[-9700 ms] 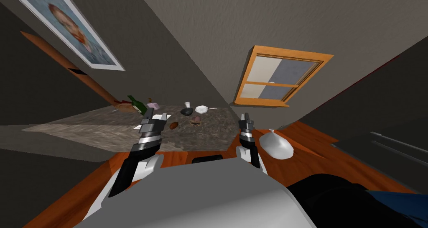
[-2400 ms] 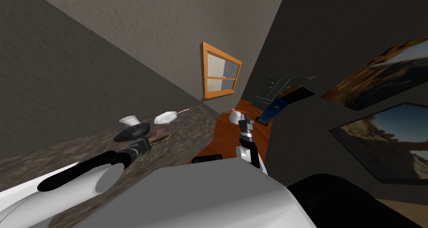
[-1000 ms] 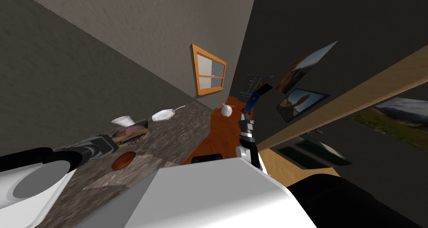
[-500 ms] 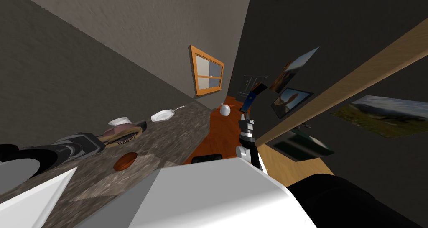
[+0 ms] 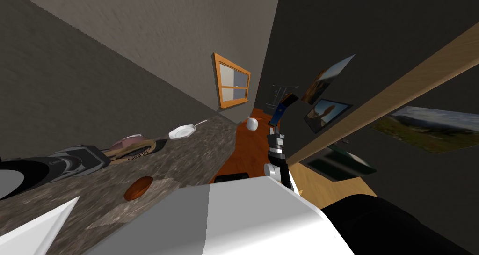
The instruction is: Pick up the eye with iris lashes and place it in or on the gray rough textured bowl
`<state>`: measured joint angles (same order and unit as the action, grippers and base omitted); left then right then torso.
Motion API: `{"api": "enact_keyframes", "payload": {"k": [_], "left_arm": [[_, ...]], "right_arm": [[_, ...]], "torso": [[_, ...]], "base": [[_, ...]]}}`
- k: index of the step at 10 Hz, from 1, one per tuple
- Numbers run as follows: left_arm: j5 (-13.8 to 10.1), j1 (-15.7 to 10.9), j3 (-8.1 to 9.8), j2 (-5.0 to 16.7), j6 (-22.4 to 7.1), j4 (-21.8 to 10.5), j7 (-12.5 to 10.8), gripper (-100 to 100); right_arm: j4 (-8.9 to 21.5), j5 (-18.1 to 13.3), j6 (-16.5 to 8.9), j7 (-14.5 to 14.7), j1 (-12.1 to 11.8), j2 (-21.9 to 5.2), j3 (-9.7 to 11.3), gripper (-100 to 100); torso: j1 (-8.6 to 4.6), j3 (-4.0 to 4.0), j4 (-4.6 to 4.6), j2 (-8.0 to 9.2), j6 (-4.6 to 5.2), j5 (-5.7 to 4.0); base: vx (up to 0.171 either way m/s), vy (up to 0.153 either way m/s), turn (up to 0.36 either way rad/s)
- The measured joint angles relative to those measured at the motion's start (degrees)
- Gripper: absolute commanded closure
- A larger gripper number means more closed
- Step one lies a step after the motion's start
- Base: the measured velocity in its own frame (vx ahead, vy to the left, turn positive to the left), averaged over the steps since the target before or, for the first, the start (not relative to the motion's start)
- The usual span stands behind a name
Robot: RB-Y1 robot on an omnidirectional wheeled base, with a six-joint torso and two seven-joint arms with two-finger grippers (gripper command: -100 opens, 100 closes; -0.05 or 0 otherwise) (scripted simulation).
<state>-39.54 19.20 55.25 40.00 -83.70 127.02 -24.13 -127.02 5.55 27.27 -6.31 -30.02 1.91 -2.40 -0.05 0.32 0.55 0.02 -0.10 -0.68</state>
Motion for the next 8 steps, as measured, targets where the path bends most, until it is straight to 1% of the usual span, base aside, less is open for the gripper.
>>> {"api": "enact_keyframes", "payload": {"k": [2, 4, 5, 8], "left_arm": [[-1.65, -1.0, 1.12, 2.39, -2.33, -1.42, -0.03, 100], [-2.91, -2.08, 1.98, 4.61, -4.37, -2.76, -0.19, 100], [-3.0, -2.2, 2.13, 4.81, -4.57, -2.78, -0.22, -100], [-2.99, -2.2, 2.13, 4.8, -4.53, -2.76, -0.22, -100]], "right_arm": [[0.0, 0.0, 0.0, 0.0, 0.0, 0.0, 0.0, 0], [0.0, 0.0, 0.0, 0.0, 0.0, 0.0, 0.0, 0], [0.0, 0.0, 0.0, 0.0, 0.01, 0.01, 0.01, 0], [0.0, 0.0, 0.0, 0.0, 0.01, 0.01, 0.01, 0]], "torso": [[0.07, -0.07, -0.01, -0.13, 0.02, -0.02], [0.05, -0.07, -0.04, -0.09, 0.04, 0.02], [0.02, -0.05, -0.07, 0.01, 0.04, 0.14], [-0.01, 0.02, -0.05, 0.11, 0.04, 0.14]], "base": [[0.102, 0.082, -0.03], [0.055, 0.05, -0.029], [0.006, 0.004, 0.001], [0.0, 0.0, 0.0]]}}
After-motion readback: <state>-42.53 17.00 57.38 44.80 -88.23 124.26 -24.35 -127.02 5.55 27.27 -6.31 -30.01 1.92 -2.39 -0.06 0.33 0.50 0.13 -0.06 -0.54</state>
